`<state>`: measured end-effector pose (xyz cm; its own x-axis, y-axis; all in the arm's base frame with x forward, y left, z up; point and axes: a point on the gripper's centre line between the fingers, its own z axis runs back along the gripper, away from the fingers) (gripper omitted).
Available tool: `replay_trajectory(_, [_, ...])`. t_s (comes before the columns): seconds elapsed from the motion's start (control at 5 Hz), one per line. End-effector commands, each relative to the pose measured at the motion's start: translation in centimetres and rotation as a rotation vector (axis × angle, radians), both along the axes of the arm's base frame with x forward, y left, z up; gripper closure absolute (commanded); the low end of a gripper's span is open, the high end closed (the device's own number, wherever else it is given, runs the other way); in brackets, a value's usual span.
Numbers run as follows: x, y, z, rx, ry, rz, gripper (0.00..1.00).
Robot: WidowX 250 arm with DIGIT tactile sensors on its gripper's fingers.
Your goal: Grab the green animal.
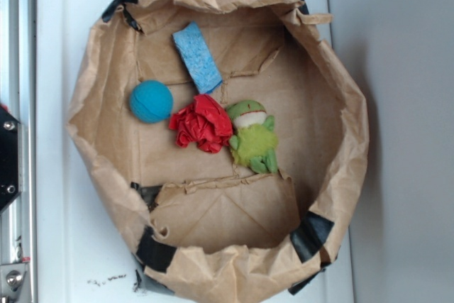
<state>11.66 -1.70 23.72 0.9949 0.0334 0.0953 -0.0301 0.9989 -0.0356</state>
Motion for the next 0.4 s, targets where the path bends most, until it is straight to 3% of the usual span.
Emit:
replay_trajectory(0.0, [0.0, 0.0, 0.0, 0.000, 0.000, 0.000, 0.00])
replay_trajectory(0.2, [4.8, 1.0, -0.1, -0.015, 0.019, -0.083, 0.00])
